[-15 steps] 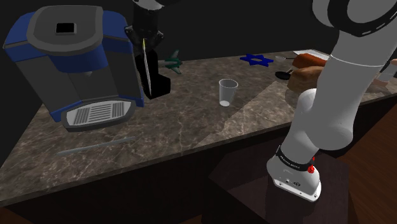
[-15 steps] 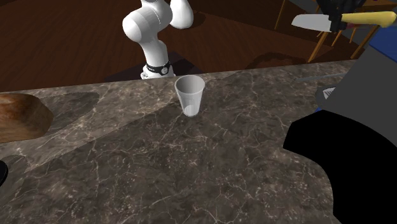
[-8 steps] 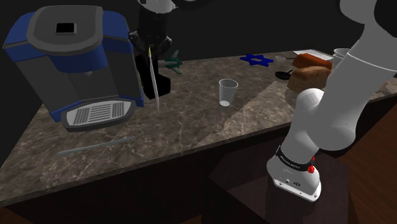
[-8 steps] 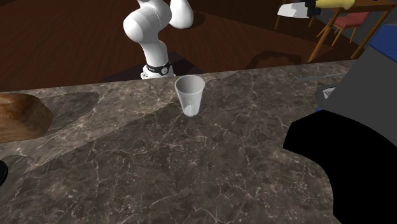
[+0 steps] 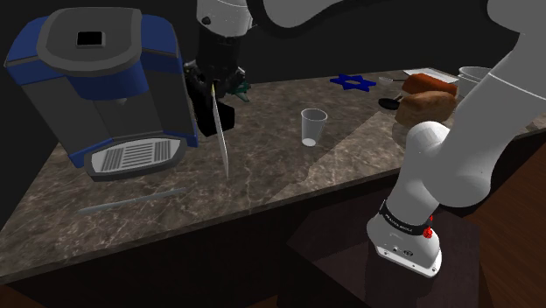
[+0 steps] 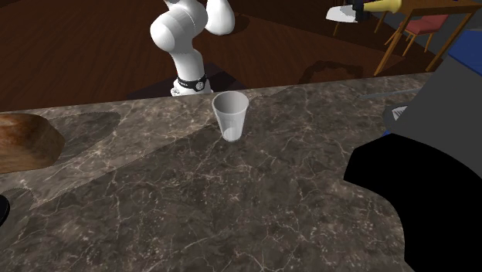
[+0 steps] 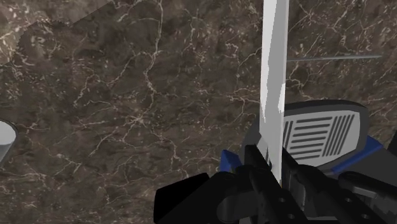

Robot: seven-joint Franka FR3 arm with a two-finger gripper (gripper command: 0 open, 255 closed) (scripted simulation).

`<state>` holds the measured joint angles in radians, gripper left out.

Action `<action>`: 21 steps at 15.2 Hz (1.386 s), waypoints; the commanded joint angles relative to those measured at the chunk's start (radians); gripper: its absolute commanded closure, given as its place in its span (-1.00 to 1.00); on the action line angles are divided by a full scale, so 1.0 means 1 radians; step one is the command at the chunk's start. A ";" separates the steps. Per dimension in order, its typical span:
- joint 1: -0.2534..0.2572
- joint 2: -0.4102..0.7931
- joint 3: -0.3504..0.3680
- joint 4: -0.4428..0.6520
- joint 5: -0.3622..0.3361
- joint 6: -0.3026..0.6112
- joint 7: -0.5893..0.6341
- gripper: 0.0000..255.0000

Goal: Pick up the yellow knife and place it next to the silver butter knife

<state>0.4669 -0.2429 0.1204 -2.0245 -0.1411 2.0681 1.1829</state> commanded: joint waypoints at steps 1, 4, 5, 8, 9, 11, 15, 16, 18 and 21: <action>0.000 0.001 0.000 -0.023 -0.002 0.025 0.004 1.00; -0.001 0.004 0.000 -0.061 -0.006 0.065 0.011 1.00; -0.001 0.005 0.001 -0.073 -0.007 0.078 0.013 1.00; -0.002 0.010 0.001 -0.109 -0.011 0.117 0.020 1.00; -0.002 0.012 0.001 -0.120 -0.013 0.131 0.023 1.00; -0.003 0.017 0.002 -0.142 -0.017 0.157 0.028 1.00; -0.005 0.029 0.003 -0.184 -0.025 0.210 0.039 1.00; -0.005 0.033 0.003 -0.194 -0.028 0.224 0.043 1.00; -0.007 0.041 0.004 -0.213 -0.033 0.251 0.049 1.00; -0.009 0.054 0.005 -0.240 -0.041 0.291 0.059 1.00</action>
<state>0.4594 -0.1945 0.1262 -2.2579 -0.1798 2.3458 1.2402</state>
